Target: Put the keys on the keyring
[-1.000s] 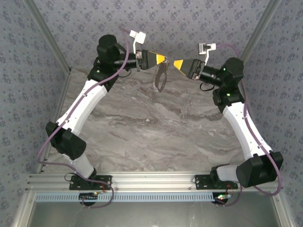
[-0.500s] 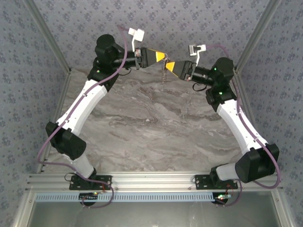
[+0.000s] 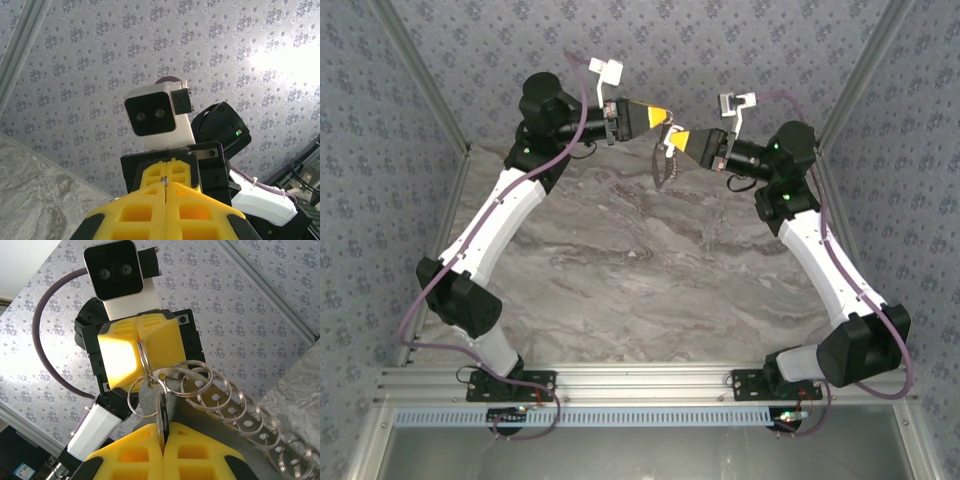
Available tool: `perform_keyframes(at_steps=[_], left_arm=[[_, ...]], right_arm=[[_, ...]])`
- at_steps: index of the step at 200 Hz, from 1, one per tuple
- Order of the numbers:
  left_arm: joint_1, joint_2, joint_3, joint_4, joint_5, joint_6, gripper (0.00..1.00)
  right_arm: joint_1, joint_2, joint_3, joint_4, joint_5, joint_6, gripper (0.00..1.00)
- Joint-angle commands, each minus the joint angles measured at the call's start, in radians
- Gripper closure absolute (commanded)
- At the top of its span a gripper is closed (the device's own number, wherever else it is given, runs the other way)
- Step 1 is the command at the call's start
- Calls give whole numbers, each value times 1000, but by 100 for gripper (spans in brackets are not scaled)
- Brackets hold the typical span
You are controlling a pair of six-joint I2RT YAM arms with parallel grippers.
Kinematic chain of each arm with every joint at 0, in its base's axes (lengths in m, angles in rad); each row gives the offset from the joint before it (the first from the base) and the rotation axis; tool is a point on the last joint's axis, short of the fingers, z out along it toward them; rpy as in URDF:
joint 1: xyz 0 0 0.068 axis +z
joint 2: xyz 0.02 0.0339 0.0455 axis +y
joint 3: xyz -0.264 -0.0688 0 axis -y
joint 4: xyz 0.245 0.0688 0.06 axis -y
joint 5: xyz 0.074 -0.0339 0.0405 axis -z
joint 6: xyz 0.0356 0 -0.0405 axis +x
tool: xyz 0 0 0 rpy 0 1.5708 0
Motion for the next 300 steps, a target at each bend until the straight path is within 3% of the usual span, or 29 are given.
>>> perform_keyframes(at_steps=[1, 99, 152, 162, 173, 201, 245, 300], left_arm=[[7, -45, 10, 68, -32, 4, 100], [9, -70, -43, 138, -79, -6, 100], [10, -89, -89, 186, -114, -23, 100], [9, -92, -97, 199, -126, -25, 100], [9, -94, -102, 211, -138, -27, 100], [11, -89, -108, 252, -151, -38, 100], [13, -61, -73, 295, -132, -68, 100], [7, -31, -31, 318, -91, -106, 100]], right_arm=[[3, -42, -7, -21, 16, -21, 100], [141, 30, 54, -87, 71, -77, 100], [128, 33, 50, -125, 82, -77, 100], [119, 23, 39, -132, 82, -77, 89], [100, 4, 18, -140, 85, -77, 71], [17, -64, -55, -167, 80, -84, 52], [-136, -132, -60, -175, 46, -55, 49], [-102, -42, 127, -97, 186, -23, 50]])
